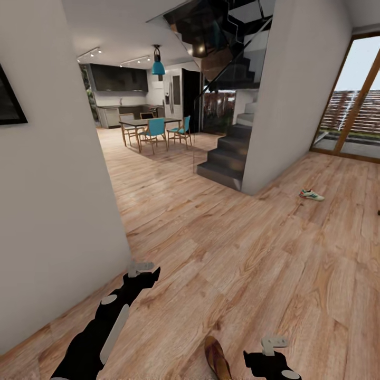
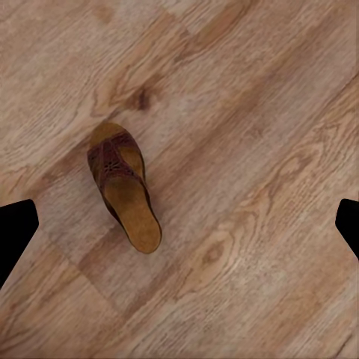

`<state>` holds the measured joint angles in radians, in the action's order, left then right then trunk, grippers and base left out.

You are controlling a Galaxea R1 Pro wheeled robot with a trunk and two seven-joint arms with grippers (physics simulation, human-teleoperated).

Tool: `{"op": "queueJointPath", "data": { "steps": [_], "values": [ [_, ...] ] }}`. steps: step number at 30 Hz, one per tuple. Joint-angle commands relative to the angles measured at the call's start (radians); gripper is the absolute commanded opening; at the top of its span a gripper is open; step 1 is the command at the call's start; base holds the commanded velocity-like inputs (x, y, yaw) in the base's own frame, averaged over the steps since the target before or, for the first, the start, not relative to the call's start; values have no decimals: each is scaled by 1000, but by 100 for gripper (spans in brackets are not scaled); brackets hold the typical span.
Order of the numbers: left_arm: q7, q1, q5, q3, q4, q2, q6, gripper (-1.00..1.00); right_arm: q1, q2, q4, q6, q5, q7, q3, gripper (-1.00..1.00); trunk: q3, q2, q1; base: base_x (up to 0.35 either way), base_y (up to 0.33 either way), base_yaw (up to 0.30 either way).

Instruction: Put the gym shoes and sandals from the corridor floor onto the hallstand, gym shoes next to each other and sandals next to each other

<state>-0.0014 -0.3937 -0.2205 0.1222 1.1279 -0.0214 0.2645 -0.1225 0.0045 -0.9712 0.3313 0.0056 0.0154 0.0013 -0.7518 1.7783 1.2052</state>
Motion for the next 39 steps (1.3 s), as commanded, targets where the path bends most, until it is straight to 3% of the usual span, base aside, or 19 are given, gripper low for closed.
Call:
{"op": "queueJointPath", "data": {
  "steps": [1,20,29,31,35,39],
  "values": [
    [0,-1,-8,0,1,0,5,100,0,0,-1,6,1,2,0,100,-6,8,4,0,0,127],
    [0,-1,-8,0,1,0,5,100,0,0,0,6,1,-1,0,100,-94,141,77,0,0,151],
    [0,-1,-8,2,1,-1,6,100,-3,-2,33,-4,1,1,-4,100,-126,204,111,0,0,33],
    [0,-1,-8,2,1,-1,7,100,-32,-2,53,-5,1,1,-6,100,-132,218,119,0,0,3],
    [0,-1,-8,2,1,-2,7,100,-151,-3,90,-6,1,1,-7,100,-145,246,134,0,0,1],
    [0,-1,-8,2,1,-2,7,100,-199,-3,177,-7,1,1,-7,100,-157,274,150,0,0,0]
  ]
}}
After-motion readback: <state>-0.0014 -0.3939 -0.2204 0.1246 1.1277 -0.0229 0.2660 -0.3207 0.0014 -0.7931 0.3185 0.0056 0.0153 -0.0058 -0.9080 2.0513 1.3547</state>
